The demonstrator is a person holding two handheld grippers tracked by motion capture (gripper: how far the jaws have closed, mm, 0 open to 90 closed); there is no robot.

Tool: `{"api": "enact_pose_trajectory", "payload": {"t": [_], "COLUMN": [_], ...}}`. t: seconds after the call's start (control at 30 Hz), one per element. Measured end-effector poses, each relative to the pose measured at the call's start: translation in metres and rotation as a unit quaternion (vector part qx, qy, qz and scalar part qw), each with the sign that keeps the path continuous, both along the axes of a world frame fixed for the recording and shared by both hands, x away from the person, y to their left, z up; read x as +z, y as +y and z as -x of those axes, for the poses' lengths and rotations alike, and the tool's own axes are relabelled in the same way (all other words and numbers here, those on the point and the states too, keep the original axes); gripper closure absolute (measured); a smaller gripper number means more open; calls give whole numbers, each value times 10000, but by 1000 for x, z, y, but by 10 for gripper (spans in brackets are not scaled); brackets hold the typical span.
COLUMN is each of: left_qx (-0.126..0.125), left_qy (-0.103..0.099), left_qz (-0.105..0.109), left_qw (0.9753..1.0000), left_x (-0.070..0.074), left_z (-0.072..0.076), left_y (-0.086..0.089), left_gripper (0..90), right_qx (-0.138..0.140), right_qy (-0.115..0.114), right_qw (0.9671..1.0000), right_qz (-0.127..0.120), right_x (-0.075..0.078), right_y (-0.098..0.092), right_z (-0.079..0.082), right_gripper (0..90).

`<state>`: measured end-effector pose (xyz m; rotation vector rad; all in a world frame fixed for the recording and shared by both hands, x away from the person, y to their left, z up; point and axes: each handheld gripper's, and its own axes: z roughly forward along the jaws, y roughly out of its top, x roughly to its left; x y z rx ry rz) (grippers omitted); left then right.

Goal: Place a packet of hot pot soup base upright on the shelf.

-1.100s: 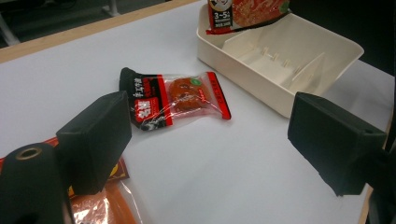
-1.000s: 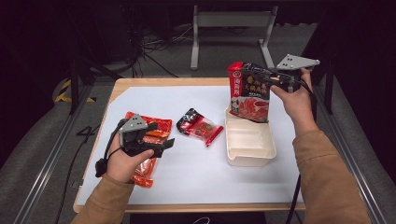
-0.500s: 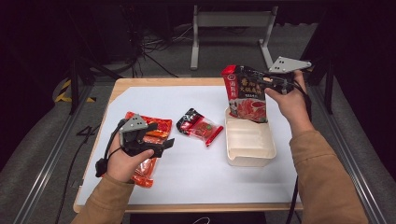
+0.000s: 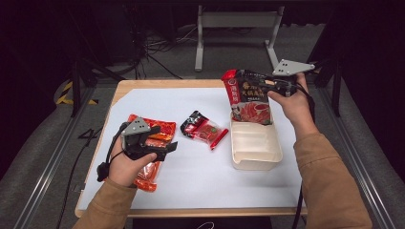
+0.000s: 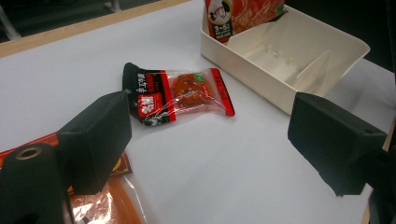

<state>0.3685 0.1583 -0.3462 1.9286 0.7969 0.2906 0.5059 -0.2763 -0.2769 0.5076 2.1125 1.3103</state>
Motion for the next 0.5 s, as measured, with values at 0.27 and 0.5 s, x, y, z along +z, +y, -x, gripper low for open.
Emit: {"api": "enact_pose_trajectory", "payload": {"t": [0.27, 0.5], "left_qx": [5, -8], "left_qy": [11, 25], "left_qz": [16, -14], "left_qw": [10000, 10000], "left_x": [0, -2], "left_z": [0, -1], "left_y": [0, 0], "left_gripper": [147, 147], "right_qx": [78, -194], "right_qy": [270, 548], "right_qw": [9991, 9982], "right_qz": [314, 122], "right_x": [-18, -30], "right_y": [1, -20], "right_z": [3, 4], "right_gripper": [702, 704]}}
